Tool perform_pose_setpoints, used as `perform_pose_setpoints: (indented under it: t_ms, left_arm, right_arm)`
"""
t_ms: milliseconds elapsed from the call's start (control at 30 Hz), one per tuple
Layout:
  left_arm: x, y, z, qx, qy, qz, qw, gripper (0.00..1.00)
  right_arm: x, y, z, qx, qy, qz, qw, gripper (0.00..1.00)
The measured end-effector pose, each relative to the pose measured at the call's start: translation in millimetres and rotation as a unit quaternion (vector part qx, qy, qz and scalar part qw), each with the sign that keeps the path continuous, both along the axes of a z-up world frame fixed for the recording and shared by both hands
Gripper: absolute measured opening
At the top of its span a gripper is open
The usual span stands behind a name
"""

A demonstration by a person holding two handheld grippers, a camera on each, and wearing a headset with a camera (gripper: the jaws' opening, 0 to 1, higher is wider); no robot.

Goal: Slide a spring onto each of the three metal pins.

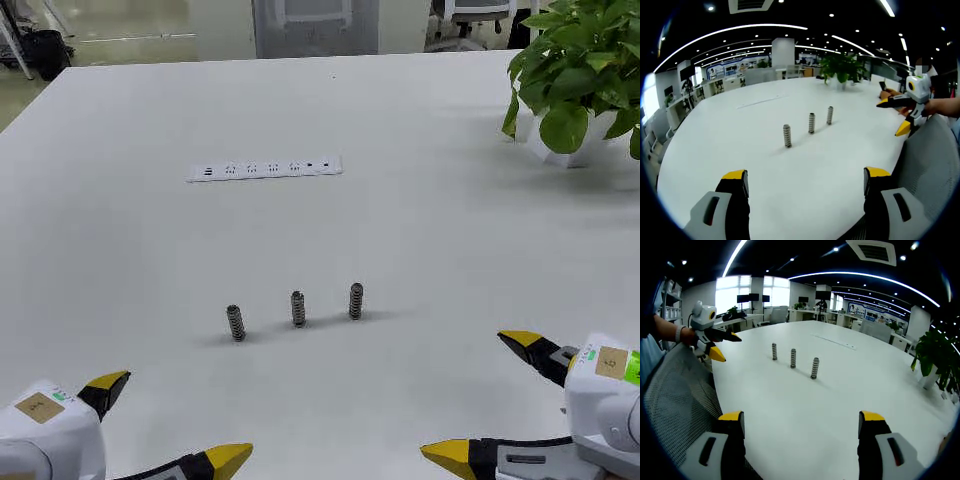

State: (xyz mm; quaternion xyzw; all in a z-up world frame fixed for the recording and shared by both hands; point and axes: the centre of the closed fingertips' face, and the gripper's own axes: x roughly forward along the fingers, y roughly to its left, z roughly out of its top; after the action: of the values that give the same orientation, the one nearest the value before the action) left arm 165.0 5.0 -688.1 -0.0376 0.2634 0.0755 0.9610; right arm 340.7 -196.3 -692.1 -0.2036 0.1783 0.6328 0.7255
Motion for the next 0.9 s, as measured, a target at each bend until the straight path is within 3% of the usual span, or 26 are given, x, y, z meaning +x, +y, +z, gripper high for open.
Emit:
perform_pose_setpoints:
  t_ms: [900]
  left_arm:
    - [-0.5, -0.1, -2.0, -0.001, 0.002, -0.002, 1.0000, 0.97]
  right_arm:
    - [-5.8, -0.4, -4.9, -0.016, -0.005, 0.015, 0.9997, 0.95]
